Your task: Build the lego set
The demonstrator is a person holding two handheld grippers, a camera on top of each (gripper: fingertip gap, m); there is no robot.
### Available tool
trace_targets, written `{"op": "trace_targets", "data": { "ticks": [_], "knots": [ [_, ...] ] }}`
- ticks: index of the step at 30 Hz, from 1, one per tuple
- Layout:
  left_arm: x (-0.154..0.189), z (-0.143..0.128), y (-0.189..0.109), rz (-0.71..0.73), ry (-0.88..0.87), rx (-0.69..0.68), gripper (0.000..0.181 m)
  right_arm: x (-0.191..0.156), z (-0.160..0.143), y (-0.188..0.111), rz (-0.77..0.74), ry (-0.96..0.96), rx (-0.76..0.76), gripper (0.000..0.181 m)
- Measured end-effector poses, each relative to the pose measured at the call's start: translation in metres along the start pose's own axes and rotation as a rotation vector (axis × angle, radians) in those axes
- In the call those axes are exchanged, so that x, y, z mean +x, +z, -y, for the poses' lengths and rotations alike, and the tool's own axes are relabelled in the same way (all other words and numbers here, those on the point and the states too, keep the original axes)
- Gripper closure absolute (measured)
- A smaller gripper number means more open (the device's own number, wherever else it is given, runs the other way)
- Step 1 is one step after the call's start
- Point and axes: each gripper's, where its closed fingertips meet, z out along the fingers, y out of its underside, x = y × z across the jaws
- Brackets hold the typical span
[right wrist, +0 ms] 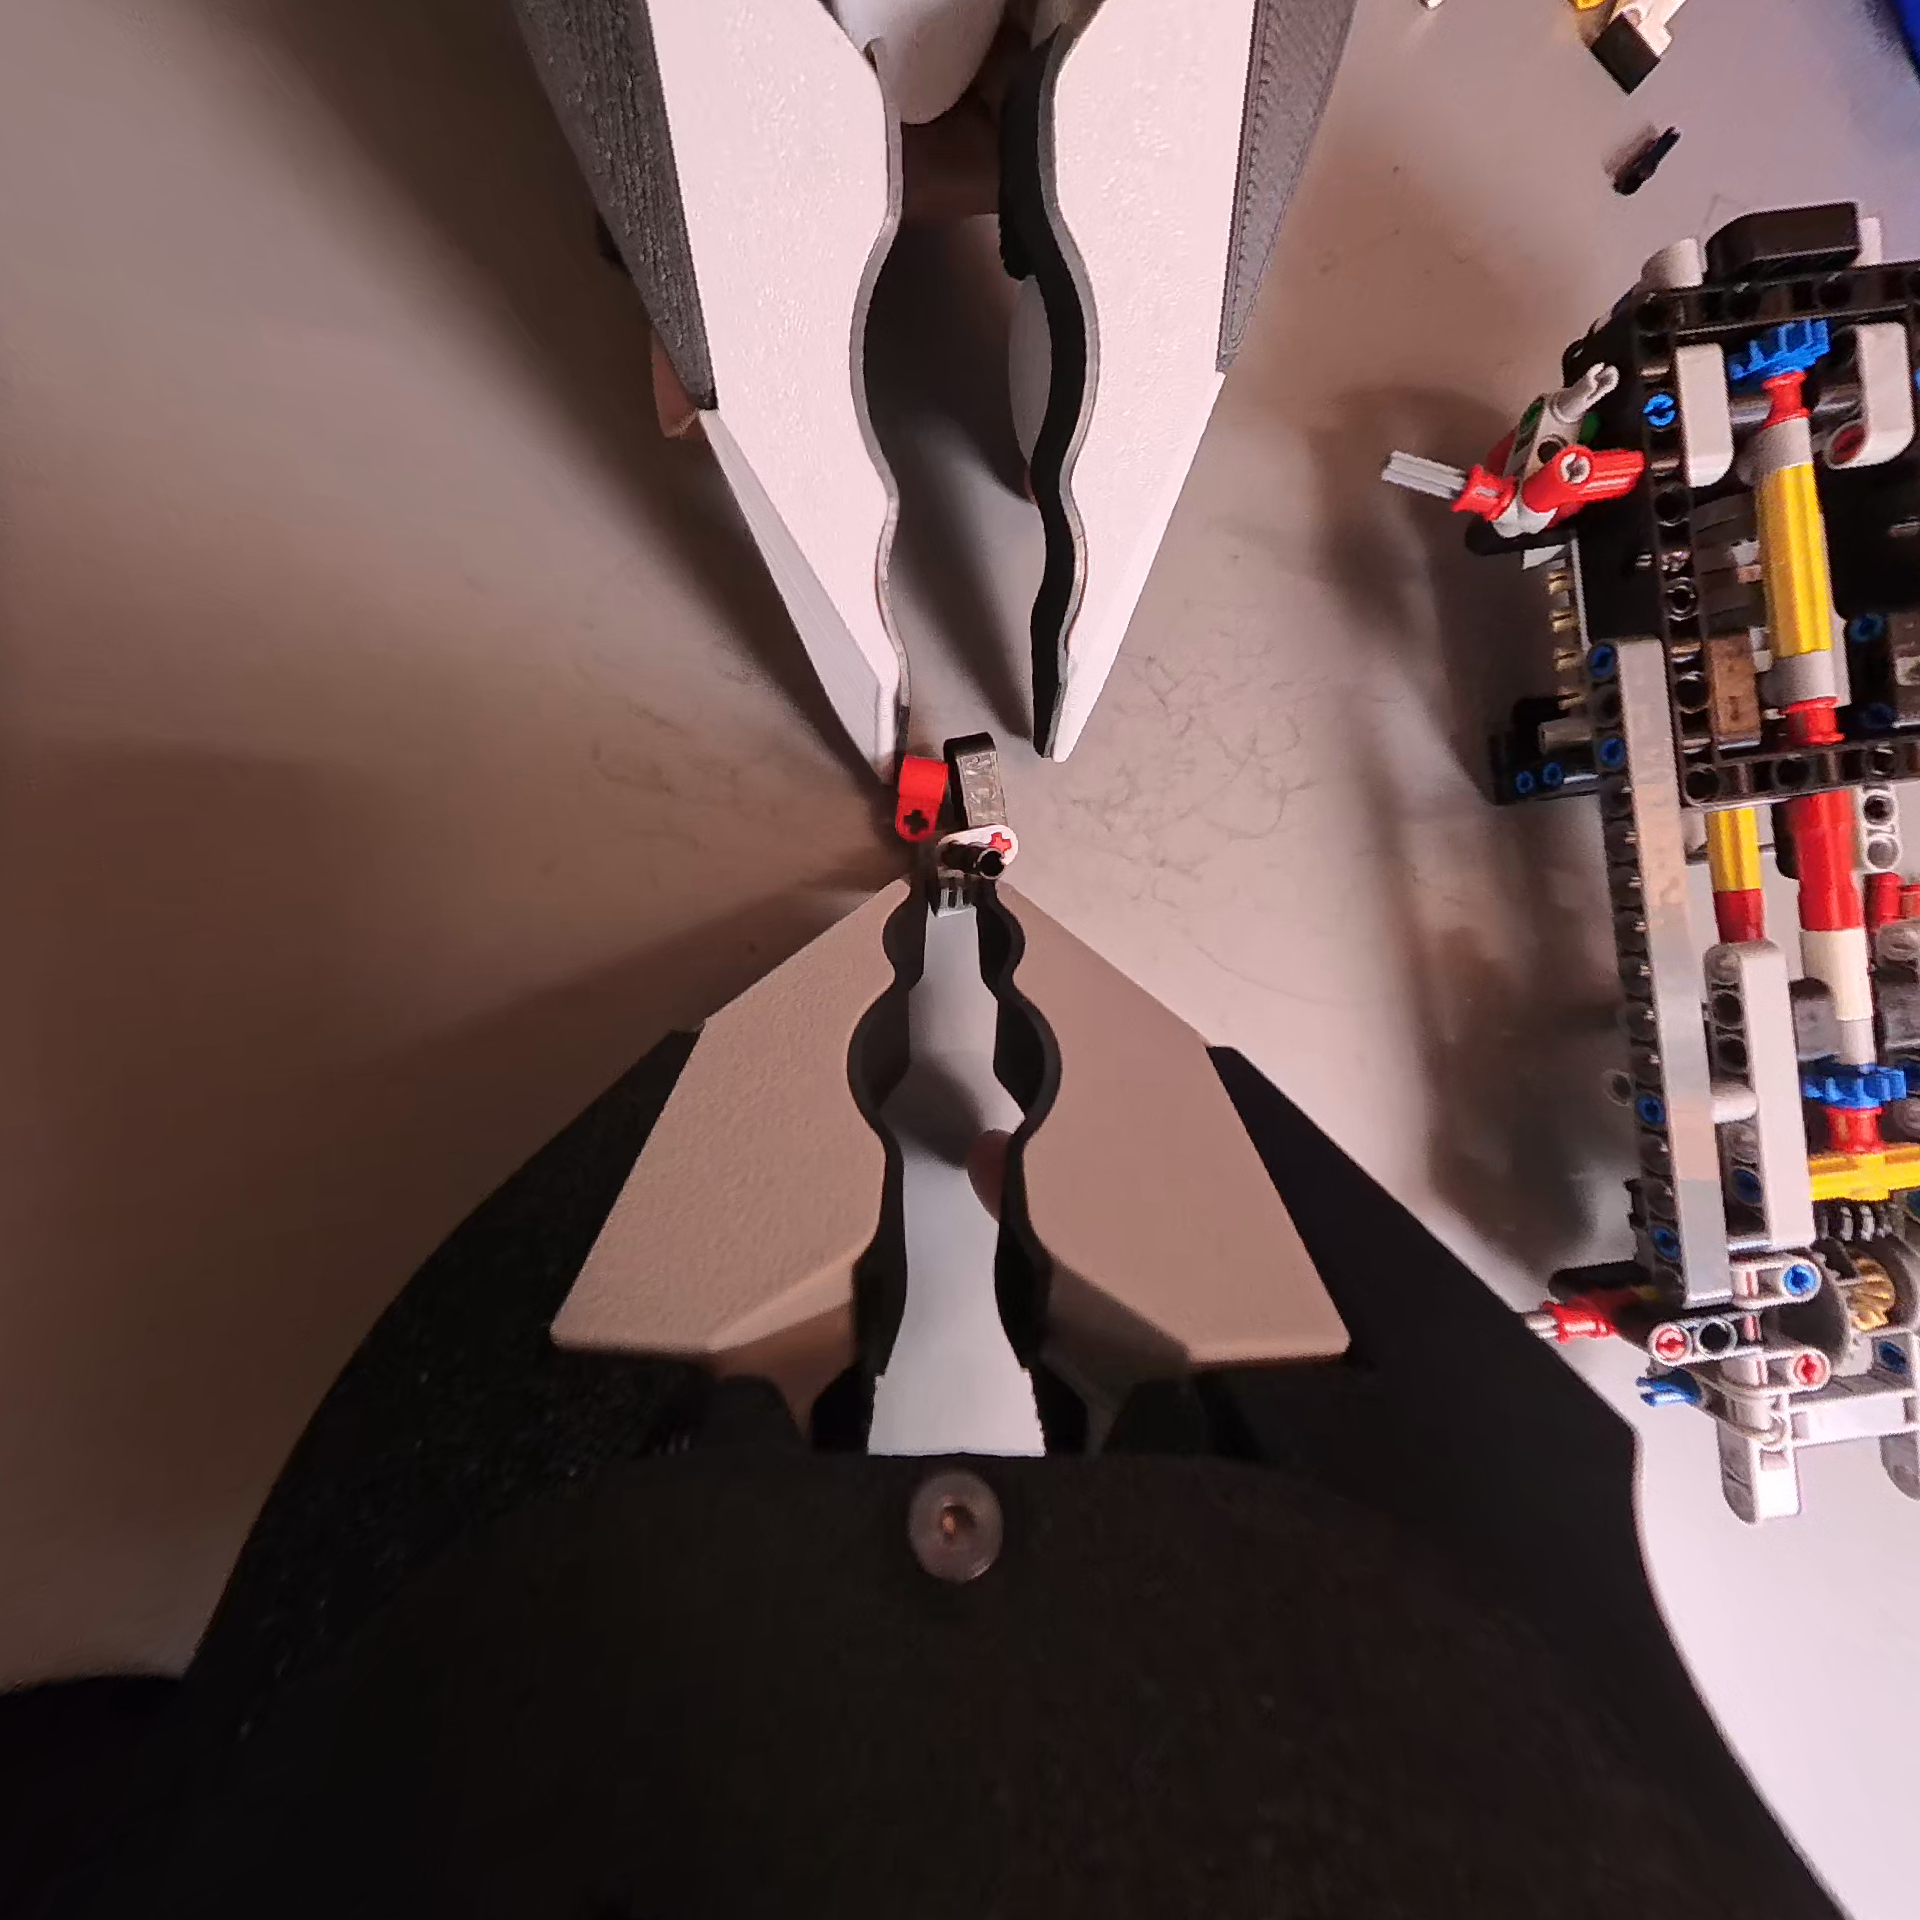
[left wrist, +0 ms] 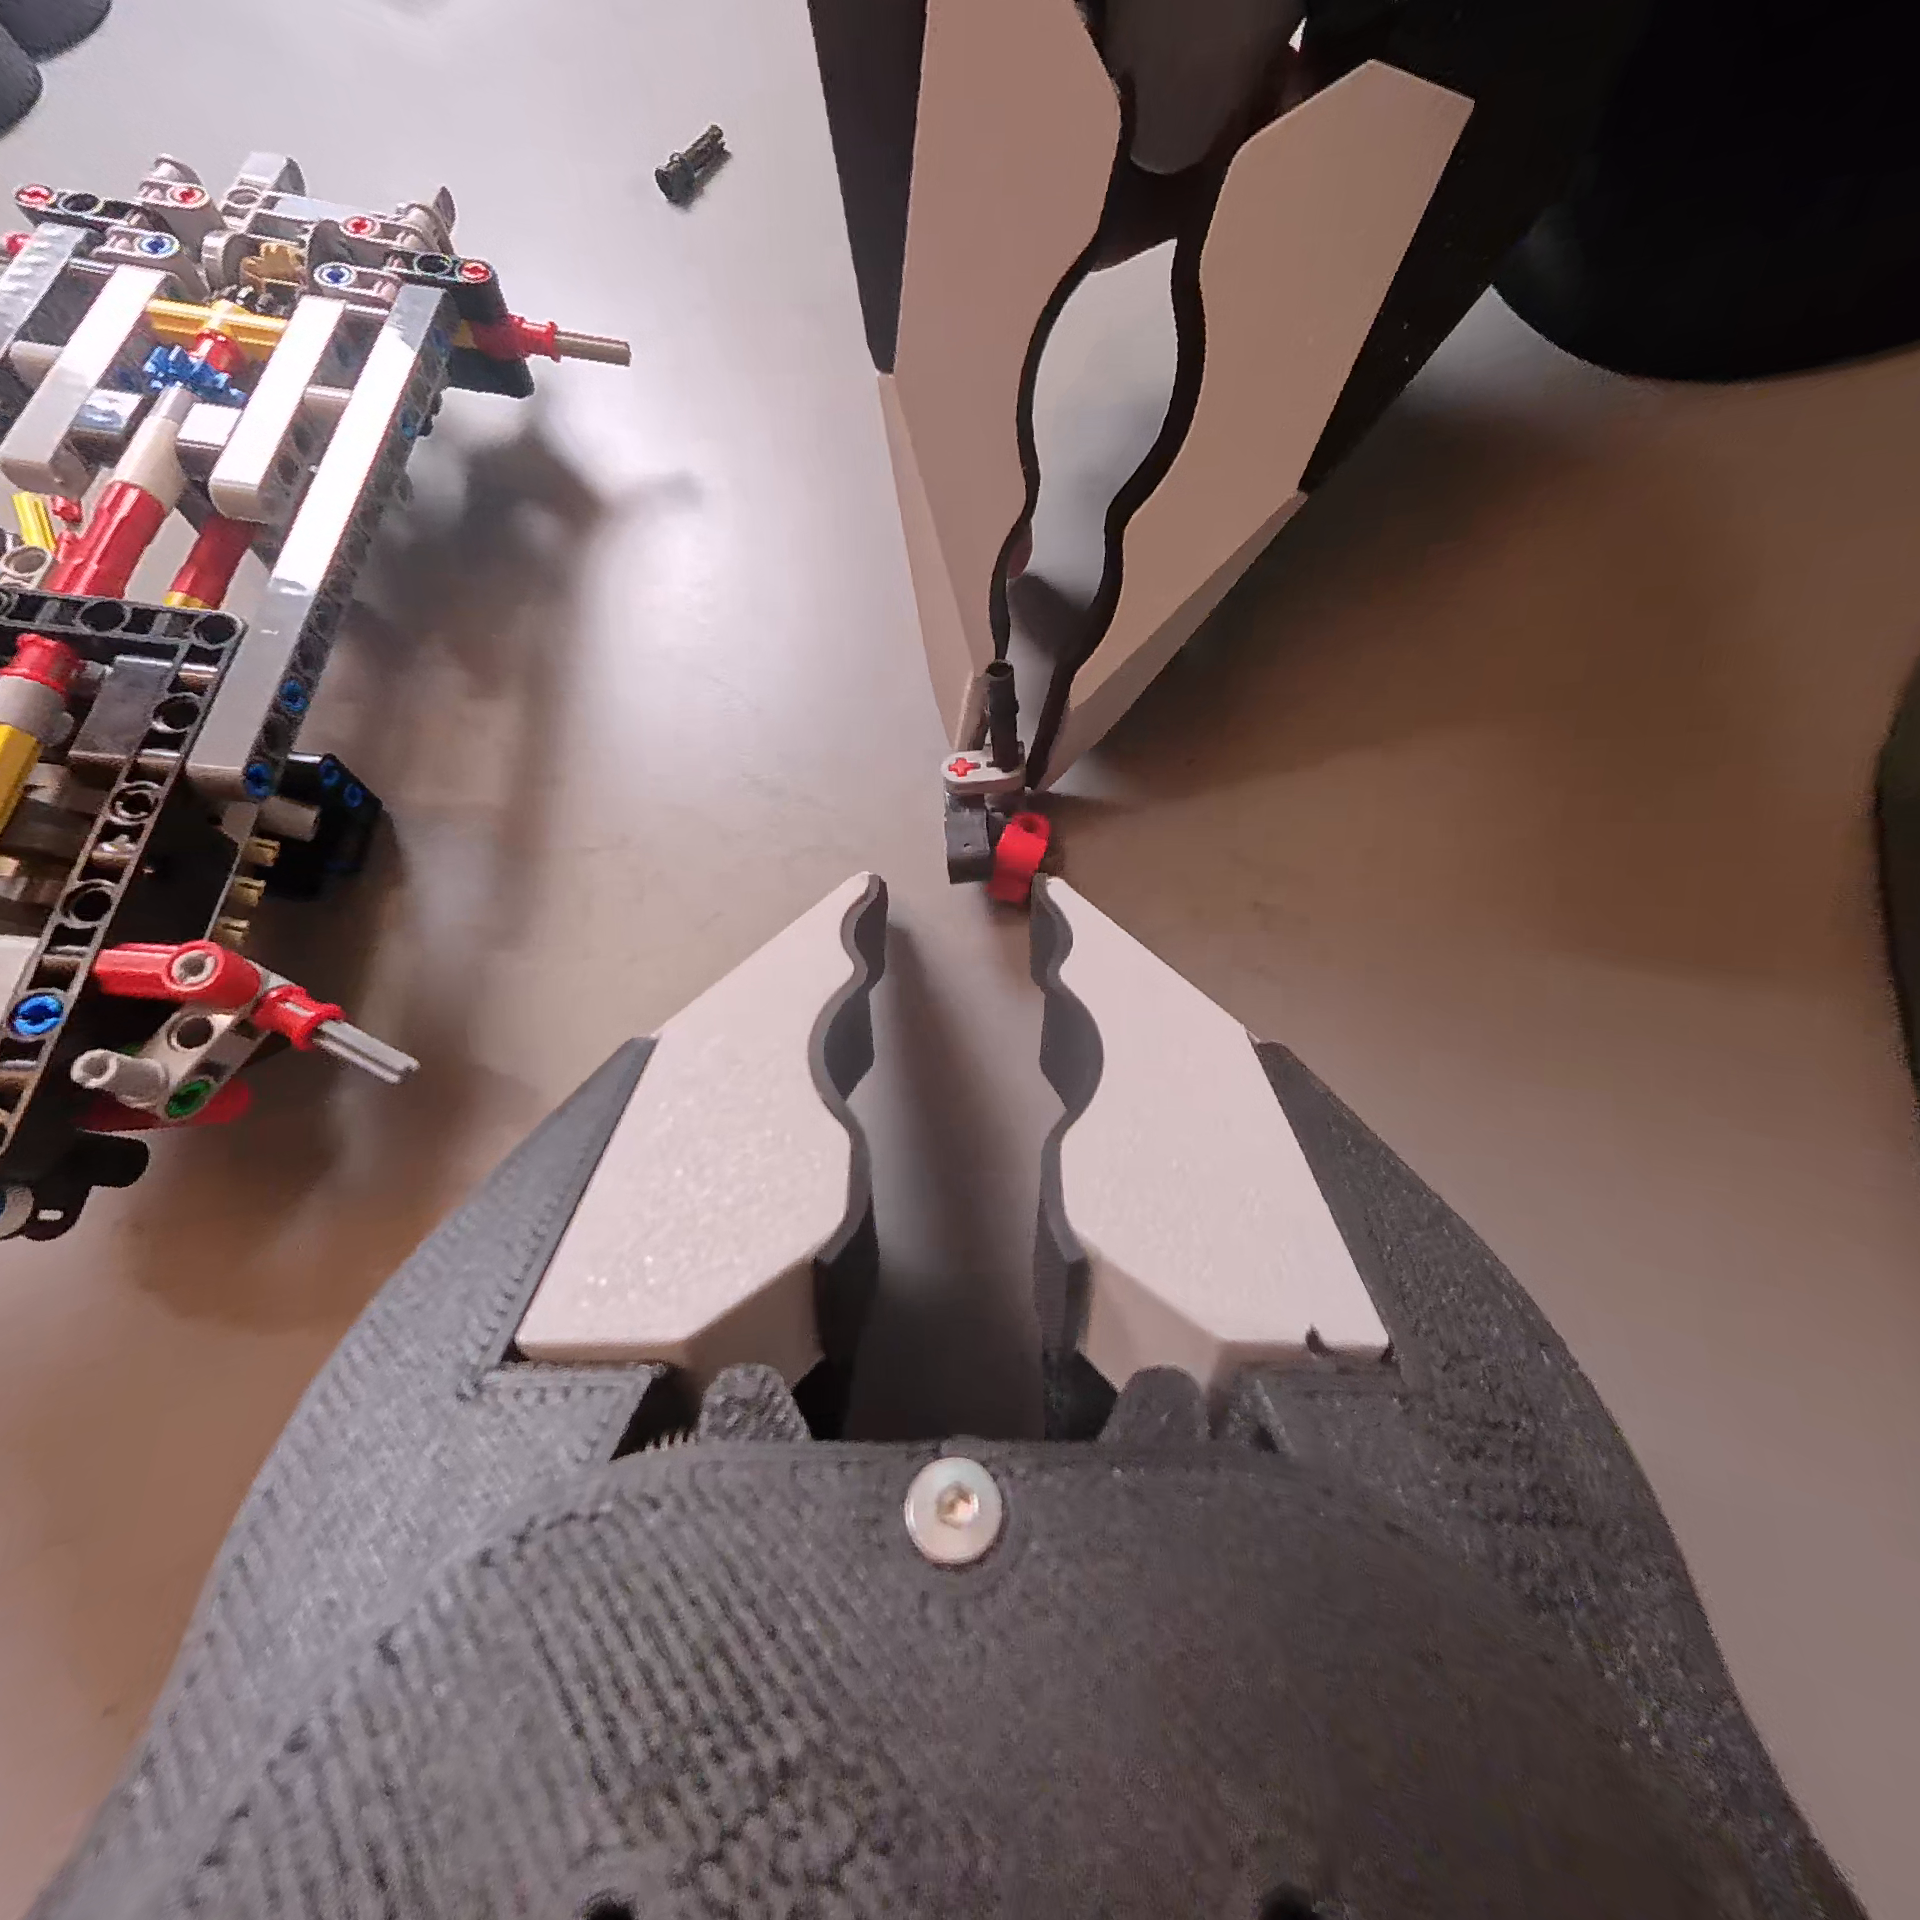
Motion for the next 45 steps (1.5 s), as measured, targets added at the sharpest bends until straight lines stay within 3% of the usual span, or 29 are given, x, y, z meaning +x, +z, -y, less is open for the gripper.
{"op": "trace_targets", "data": {
  "ticks": [1, 7, 13, 19, 28, 35, 45],
  "knots": [
    [0.0, 0.0, -0.001, -0.004, 0.005, 0.001, 0.155, 0.0, 0.0, 0.0, 0.0, 0.002, -0.002, 0.175],
    [-0.001, 0.006, -0.009, -0.001, 0.044, 0.043, 0.159, 0.001, -0.001, -0.001, -0.016, 0.023, -0.019, 0.176],
    [0.009, 0.01, -0.016, 0.017, 0.248, 0.062, 0.17, 0.006, -0.006, -0.002, -0.035, 0.098, -0.03, 0.176],
    [0.012, 0.001, -0.006, -0.073, 0.161, 0.038, 0.162, -0.002, -0.009, -0.005, 0.004, 0.16, -0.044, 0.176],
    [0.012, 0.002, 0.002, -0.099, 0.109, 0.009, 0.173, 0.0, -0.01, -0.004, -0.006, 0.255, -0.046, 0.176],
    [0.001, 0.02, -0.008, -0.018, 0.106, 0.096, 0.174, 0.003, -0.005, -0.005, -0.008, 0.336, 0.013, 0.177],
    [-0.016, 0.019, -0.013, 0.086, 0.053, 0.077, 0.175, 0.016, 0.012, -0.004, -0.028, 0.499, 0.143, 0.177]
  ]
}}
